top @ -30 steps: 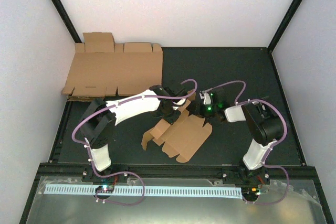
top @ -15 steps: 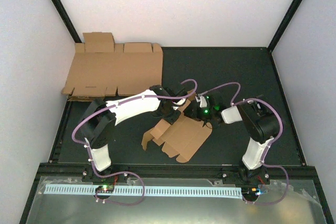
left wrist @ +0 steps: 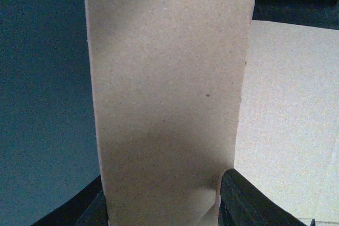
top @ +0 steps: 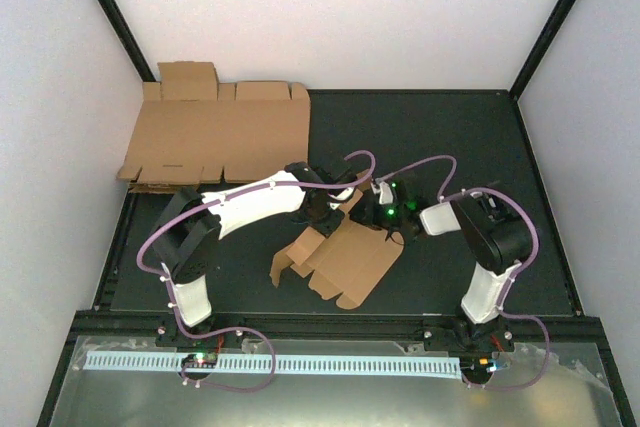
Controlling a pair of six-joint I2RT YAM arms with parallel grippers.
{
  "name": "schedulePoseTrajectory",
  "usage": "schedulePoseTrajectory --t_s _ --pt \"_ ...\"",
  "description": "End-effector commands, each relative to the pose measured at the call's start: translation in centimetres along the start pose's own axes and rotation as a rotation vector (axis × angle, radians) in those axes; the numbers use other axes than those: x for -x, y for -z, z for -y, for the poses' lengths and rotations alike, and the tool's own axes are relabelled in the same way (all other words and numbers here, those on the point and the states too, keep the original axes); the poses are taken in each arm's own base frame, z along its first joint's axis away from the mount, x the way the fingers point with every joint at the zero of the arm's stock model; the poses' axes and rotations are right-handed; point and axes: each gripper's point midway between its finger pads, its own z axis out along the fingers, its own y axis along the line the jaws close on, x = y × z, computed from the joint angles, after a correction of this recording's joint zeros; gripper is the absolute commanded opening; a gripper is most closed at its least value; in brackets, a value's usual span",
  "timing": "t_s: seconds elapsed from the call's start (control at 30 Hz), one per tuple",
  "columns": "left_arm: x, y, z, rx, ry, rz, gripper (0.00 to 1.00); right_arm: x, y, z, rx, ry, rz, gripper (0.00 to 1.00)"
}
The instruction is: Fold the paper box
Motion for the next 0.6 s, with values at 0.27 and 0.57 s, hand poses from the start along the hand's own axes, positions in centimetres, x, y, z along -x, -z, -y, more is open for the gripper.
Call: schedulePoseTrajectory --t_s 0.27,0.57 --pt "1.1 1.5 0.6 -0.024 0.005 0.051 0.44 0.5 2.5 -0.4 -0.025 0.022 0.085 0.02" --pt "1.0 1.4 0.6 -0.024 0.001 0.048 0.44 1.1 2.9 -1.1 -0.011 0.04 0.091 0.02"
